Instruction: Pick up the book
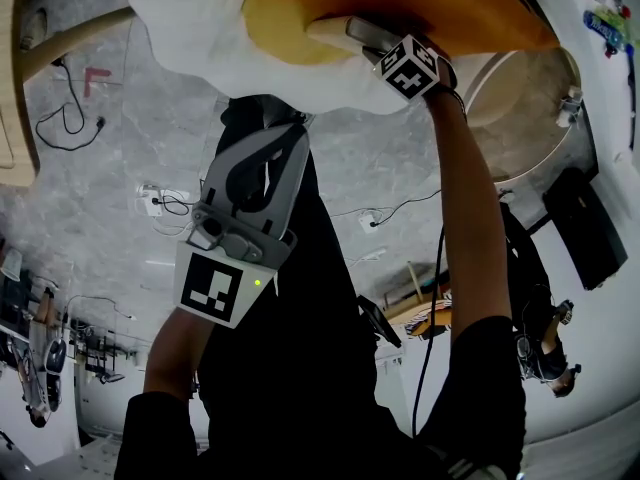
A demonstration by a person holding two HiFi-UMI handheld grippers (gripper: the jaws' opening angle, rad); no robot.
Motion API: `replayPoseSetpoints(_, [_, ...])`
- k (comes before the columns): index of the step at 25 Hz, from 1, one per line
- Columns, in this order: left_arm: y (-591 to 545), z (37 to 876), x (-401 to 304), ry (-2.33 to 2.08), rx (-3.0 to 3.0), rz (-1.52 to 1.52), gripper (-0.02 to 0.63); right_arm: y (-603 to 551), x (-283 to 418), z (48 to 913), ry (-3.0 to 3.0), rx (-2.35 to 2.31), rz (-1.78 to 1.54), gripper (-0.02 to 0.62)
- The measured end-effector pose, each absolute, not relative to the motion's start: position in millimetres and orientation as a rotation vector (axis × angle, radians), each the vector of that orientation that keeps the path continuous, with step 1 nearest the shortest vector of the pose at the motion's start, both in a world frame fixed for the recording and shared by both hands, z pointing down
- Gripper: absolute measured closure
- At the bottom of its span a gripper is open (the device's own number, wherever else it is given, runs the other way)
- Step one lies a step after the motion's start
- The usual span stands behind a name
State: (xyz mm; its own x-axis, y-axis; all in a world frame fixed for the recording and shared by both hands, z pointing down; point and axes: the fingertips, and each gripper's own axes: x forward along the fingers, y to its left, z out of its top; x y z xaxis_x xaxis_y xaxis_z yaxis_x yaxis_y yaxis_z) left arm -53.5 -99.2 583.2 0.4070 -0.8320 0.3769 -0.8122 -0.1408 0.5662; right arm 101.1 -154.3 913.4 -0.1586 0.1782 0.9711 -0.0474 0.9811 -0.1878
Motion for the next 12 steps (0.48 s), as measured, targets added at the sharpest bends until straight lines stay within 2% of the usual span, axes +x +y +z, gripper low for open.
replayPoseSetpoints(12, [-82.4, 578.4, -55.5, -1.406, 1.956, -0.036, 0.598, -141.6, 101.9, 886.2, -1.801, 0.122, 0.304, 0.357])
